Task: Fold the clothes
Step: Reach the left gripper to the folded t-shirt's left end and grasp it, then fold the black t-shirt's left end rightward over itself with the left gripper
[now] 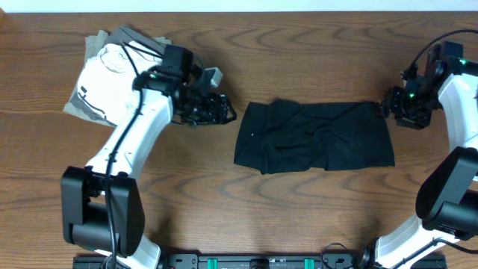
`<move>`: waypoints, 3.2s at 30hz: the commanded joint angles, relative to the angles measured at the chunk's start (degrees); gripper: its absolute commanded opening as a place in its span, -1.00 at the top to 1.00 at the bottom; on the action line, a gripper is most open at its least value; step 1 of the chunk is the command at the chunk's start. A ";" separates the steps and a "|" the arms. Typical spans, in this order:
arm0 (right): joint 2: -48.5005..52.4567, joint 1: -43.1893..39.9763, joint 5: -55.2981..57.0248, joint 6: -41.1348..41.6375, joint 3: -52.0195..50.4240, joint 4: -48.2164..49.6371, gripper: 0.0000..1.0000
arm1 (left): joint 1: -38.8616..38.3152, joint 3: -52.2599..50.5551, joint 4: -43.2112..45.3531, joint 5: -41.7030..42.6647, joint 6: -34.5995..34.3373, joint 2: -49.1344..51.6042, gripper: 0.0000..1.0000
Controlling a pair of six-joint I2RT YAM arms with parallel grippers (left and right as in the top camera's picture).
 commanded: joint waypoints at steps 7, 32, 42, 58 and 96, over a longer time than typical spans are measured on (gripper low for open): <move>-1.31 -0.61 -1.75 -1.16 -0.11 0.39 -0.21 | -5.40 -4.33 11.80 6.82 -10.27 8.11 -0.36; -1.31 -0.52 -3.06 -2.27 -0.15 -0.28 -0.11 | -2.78 -4.33 18.10 10.82 -11.23 21.09 -0.60; -1.31 -0.52 -3.04 -2.27 -0.15 -0.02 -0.12 | -11.02 -4.33 23.91 11.47 -13.38 21.31 -0.60; -1.31 -0.52 -3.04 -2.25 -0.15 0.17 -0.09 | -14.88 -4.33 28.17 10.43 -11.13 21.31 0.61; -1.31 -0.52 -4.61 -2.21 -0.15 -0.66 -0.04 | -29.99 19.04 -2.45 -24.72 1.53 5.35 0.88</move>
